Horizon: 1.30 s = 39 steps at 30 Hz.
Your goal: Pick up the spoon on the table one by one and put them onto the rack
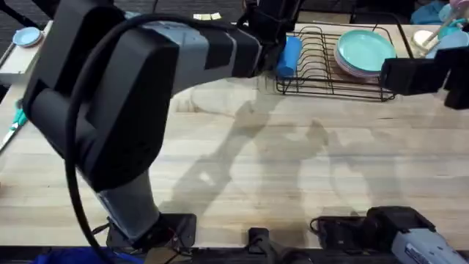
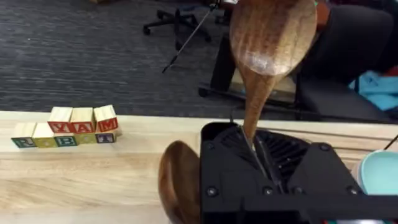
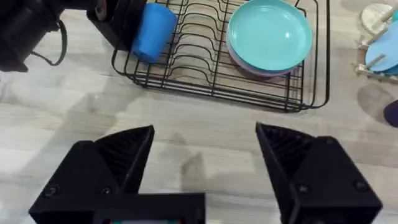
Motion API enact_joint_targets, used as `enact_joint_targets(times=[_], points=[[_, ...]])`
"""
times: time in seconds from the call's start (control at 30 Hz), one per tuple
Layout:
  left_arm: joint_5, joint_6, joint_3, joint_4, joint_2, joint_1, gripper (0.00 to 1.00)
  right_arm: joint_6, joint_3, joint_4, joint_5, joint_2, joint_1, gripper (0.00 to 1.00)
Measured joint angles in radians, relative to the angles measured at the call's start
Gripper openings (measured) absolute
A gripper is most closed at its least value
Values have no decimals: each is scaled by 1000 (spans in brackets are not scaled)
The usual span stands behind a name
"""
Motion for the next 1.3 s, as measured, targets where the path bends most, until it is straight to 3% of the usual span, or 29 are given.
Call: enact_joint_targets(times=[0.23, 1.1, 1.3], points=[[0, 13, 0, -103, 0, 0, 43, 0, 0, 0, 0, 0, 0, 992], [54, 13, 0, -265, 0, 0, 43, -5, 0, 0, 0, 0, 0, 992], [53, 16, 0, -279, 0, 0, 173, -8, 0, 0, 0, 0, 0, 992]])
